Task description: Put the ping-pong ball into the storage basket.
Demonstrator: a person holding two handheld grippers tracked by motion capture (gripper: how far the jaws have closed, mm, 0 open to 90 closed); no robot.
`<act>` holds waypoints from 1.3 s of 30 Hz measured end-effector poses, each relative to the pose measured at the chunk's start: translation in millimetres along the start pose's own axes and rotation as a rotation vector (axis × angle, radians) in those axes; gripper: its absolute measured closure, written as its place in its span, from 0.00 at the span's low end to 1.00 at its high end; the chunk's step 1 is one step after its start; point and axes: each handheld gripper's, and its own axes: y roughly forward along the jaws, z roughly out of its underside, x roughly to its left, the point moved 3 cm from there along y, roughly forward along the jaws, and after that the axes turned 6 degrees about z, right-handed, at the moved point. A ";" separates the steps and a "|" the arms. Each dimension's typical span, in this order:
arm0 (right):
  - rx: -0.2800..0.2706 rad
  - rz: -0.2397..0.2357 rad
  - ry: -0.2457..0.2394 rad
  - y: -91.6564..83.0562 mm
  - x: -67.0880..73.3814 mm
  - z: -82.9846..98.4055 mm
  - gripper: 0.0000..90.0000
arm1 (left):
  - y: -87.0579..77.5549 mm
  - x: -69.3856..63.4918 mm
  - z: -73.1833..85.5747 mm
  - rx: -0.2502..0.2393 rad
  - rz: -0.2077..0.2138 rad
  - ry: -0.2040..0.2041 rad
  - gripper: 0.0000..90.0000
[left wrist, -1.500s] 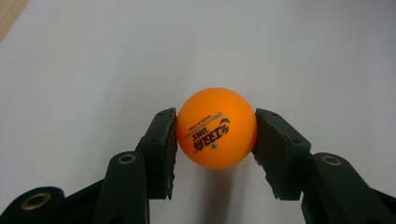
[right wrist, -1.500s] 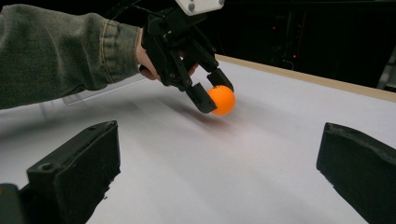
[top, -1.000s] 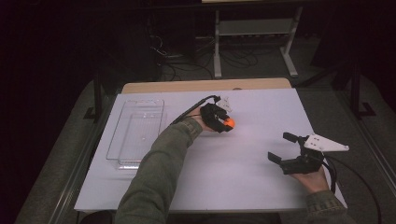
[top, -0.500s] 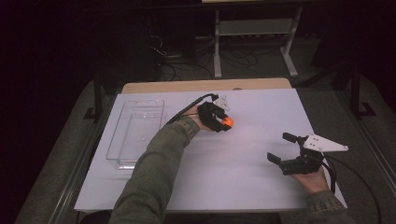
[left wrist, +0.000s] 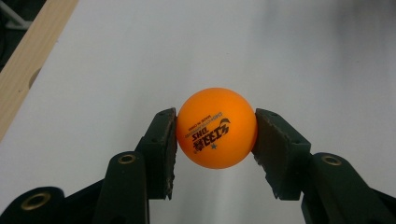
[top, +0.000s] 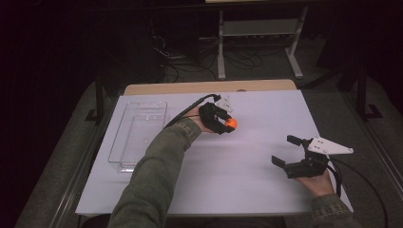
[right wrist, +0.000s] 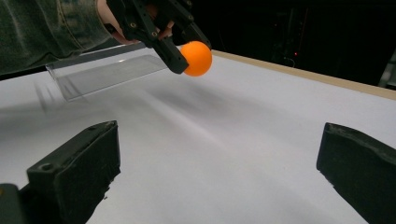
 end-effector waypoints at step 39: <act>0.010 0.000 -0.007 0.5 1.4 0.4 0.00 | -57.0 -24.1 1.8 -0.054 -0.020 0.025 0.56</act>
